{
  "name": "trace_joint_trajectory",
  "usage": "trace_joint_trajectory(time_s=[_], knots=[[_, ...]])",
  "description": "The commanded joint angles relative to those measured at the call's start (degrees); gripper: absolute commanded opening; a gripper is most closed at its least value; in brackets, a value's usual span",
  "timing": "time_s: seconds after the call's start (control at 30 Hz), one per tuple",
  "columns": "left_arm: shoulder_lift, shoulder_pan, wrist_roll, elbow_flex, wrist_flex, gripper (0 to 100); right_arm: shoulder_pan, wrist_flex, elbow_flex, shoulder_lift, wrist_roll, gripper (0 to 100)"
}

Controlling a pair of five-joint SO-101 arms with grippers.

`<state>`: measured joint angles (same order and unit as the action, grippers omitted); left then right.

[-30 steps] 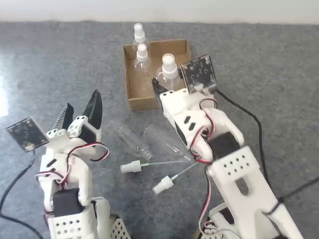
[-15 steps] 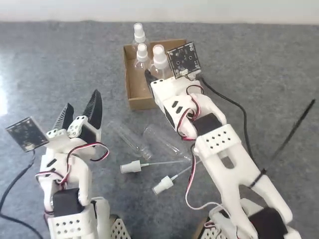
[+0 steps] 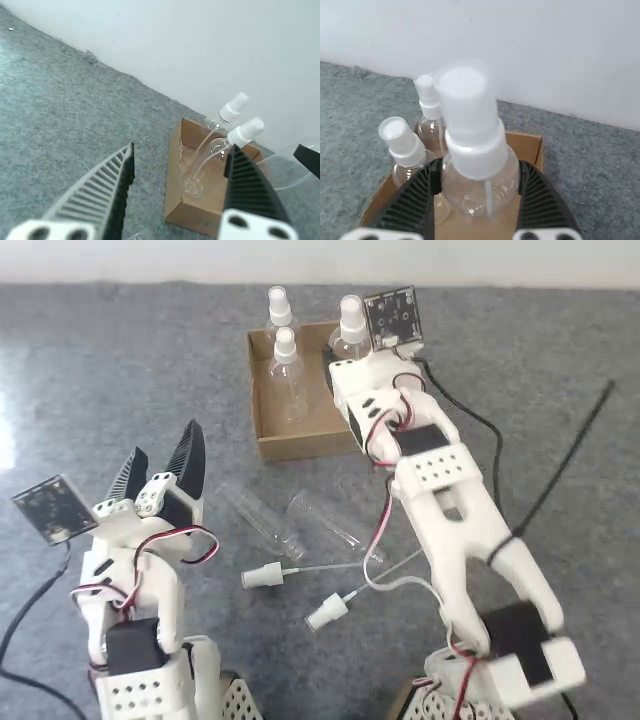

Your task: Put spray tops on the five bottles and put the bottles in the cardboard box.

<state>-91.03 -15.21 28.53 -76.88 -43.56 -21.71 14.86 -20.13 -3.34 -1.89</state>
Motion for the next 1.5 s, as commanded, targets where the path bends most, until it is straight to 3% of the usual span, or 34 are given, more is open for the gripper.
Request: trace_joint_trajectory(time_s=[0.0,0.7,1.47], knots=[[-1.05,-0.26,0.26,3.38,1.67,27,1.80,-1.63,8.62,2.95,1.49,2.0],[-1.05,-0.18,0.26,3.38,1.67,27,4.79,-1.98,33.85,30.02,1.58,2.0],[-1.05,-0.18,0.26,3.03,3.08,27,5.41,-4.70,36.84,38.29,1.58,2.2]])
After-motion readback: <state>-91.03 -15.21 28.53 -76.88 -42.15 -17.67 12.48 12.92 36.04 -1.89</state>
